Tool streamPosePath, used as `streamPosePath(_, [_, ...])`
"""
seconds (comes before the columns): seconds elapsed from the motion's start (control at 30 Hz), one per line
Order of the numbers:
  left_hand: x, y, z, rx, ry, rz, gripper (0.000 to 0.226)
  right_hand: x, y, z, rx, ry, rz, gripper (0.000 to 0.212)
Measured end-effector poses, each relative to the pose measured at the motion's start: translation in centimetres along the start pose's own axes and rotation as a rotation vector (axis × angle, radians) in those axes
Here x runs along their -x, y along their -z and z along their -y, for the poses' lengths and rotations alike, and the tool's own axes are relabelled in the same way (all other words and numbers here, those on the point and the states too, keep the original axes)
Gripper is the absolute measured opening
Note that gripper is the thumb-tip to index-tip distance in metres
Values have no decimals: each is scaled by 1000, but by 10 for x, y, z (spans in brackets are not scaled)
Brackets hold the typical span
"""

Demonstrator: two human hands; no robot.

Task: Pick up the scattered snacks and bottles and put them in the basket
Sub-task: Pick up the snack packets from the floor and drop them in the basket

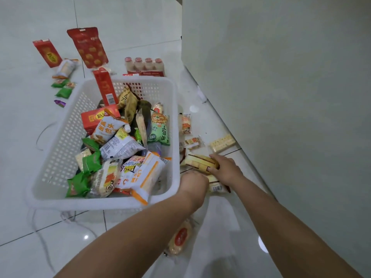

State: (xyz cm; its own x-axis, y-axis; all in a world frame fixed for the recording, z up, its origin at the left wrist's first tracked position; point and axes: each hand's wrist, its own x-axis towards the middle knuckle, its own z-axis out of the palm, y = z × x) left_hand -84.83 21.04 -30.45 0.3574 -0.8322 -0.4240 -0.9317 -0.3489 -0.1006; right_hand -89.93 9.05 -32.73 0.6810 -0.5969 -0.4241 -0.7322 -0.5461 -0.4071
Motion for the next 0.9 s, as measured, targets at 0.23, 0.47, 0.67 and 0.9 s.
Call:
streamPosePath(0.23, [7,1,1,-121,-9,104,34,-3,-14,9,157,-165,-50,51])
streamPosePath(0.47, [33,-12,3,-43,-47,116,34,20,-6,-1,-39,-210,-241,30])
streamPosePath(0.67, [48,9,6,899,171,-17,36,38,39,-8,-315,-255,-380,31])
streamPosePath(0.9, [71,60,51,719,216,-609,38,31,73,43,-516,-197,-406,20])
